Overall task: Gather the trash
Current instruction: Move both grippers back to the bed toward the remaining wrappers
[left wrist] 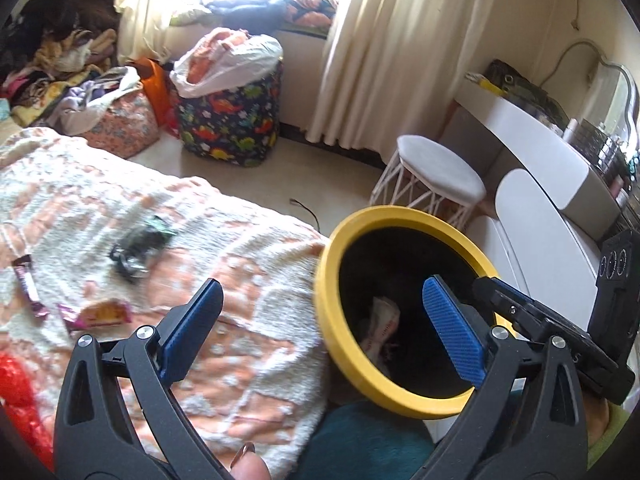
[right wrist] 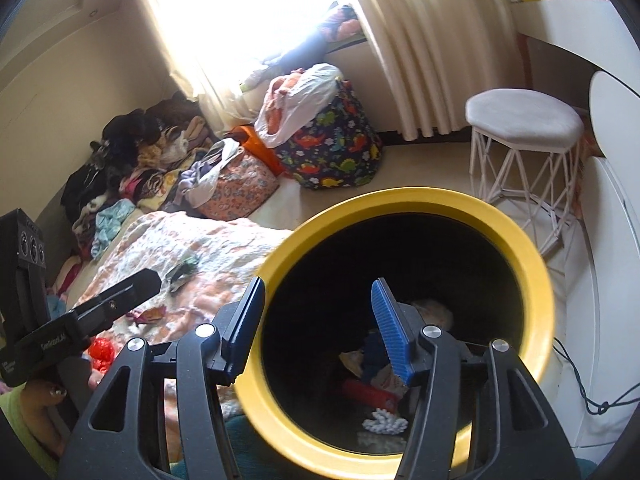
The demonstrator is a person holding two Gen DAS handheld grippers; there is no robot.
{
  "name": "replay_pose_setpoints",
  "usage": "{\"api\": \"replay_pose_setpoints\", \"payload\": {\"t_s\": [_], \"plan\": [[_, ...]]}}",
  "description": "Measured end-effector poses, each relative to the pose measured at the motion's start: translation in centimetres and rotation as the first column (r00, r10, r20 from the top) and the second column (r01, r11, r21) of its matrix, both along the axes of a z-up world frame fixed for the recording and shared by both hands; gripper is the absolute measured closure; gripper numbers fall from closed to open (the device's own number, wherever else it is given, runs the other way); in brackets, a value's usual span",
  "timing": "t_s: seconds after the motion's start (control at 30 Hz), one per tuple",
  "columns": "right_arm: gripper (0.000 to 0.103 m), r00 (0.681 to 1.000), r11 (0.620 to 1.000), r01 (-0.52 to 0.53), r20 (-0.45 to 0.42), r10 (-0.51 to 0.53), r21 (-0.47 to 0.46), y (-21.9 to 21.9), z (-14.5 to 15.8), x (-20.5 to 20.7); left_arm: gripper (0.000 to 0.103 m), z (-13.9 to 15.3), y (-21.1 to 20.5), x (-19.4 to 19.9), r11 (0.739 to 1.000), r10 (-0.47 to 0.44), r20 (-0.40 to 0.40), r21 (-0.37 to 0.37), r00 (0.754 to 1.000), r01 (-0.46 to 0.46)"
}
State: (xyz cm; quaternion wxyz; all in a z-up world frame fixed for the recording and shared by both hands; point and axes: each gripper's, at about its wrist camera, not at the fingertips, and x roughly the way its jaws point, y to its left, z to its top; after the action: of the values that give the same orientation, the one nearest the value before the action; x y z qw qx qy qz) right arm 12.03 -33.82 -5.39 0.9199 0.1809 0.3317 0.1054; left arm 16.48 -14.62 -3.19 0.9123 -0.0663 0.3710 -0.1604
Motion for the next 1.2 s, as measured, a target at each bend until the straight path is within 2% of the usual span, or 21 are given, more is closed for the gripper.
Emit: {"api": "replay_pose_setpoints", "payload": {"t_s": [0.33, 0.57, 0.7, 0.93, 1.2], "plan": [[0.050, 0.993, 0.992, -0.120, 0.010, 0.120, -0.036, 5.6, 1.2, 1.3, 0.011, 0.7, 4.6, -1.1, 0.996, 0.092, 0.035, 0.006, 0.995, -0.092], [0.050, 0.978, 0.976, -0.211, -0.004, 0.211, -0.053, 9.9, 1.4, 2.7, 0.011, 0.4, 9.4, -2.0, 0.982, 0.189, 0.035, 0.015, 0.981, -0.190], [0.050, 0.964, 0.962, -0.266, -0.013, 0.266, -0.061, 12.7, 1.5, 3.8, 0.011, 0.0, 12.5, -2.6, 0.965, 0.257, 0.033, 0.035, 0.966, -0.259], [0.050, 0.927, 0.924, -0.376, -0.038, 0.374, -0.076, 18.0, 1.0, 5.7, 0.011, -0.9, 18.0, -3.8, 0.928, 0.372, 0.004, 0.015, 0.928, -0.372], [0.050, 0.880, 0.878, -0.472, -0.104, 0.463, -0.084, 23.3, -1.1, 7.8, 0.011, -2.4, 22.0, -5.3, 0.897, 0.442, -0.030, 0.029, 0.896, -0.442]]}}
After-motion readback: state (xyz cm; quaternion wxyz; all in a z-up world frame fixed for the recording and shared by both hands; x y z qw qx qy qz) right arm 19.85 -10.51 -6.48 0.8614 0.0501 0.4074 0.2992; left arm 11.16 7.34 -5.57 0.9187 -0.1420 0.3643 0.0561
